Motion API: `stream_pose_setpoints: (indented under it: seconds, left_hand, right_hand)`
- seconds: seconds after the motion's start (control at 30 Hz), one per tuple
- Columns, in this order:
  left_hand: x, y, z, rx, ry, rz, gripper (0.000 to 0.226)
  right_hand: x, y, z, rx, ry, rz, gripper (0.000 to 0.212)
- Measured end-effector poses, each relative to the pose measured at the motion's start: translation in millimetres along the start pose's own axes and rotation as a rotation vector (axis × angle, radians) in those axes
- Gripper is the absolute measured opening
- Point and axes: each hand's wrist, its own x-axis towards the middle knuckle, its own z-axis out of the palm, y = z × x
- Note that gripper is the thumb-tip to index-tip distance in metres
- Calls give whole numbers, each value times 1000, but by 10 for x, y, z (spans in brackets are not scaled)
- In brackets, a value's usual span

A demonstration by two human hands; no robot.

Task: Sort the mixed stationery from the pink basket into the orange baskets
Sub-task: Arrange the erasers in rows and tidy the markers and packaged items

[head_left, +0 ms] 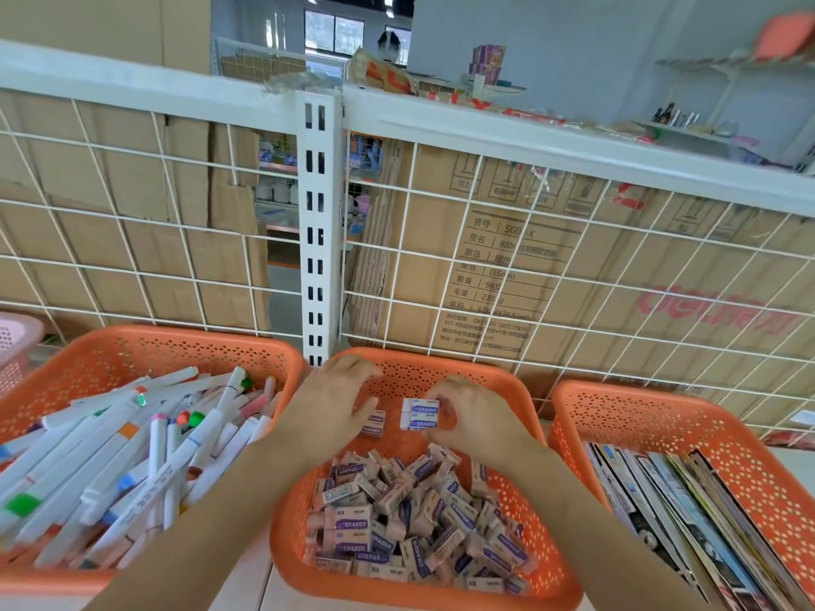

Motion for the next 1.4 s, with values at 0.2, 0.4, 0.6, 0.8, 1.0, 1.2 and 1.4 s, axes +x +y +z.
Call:
stream_pose_setpoints:
  seconds: [0.2, 0.4, 0.6, 0.8, 1.0, 1.2, 1.4]
  left_hand:
    - [-69, -3, 43, 178, -77, -63, 47]
    - [-47, -73, 143, 168, -39, -71, 51]
    - [-17, -130, 210, 175, -20, -41, 52]
    - [27, -218, 296, 176, -30, -6, 54]
    - [32, -241, 310, 153, -3, 47, 46]
    - [92, 10, 230, 22, -241, 134, 24]
    - [229, 110, 493, -47, -696, 68, 33]
  right_hand:
    - [294, 78, 177, -174, -137, 18, 33]
    - [377, 89, 351, -265, -271, 34, 42]
    - [371, 40, 516, -323, -199, -14, 45]
    - [394, 70, 525, -273, -186, 5, 49]
    - [297, 98, 248, -145, -277, 66, 46]
    - [-132, 128, -72, -63, -81, 97, 41]
    - [-298, 115, 69, 37, -79, 82, 36]
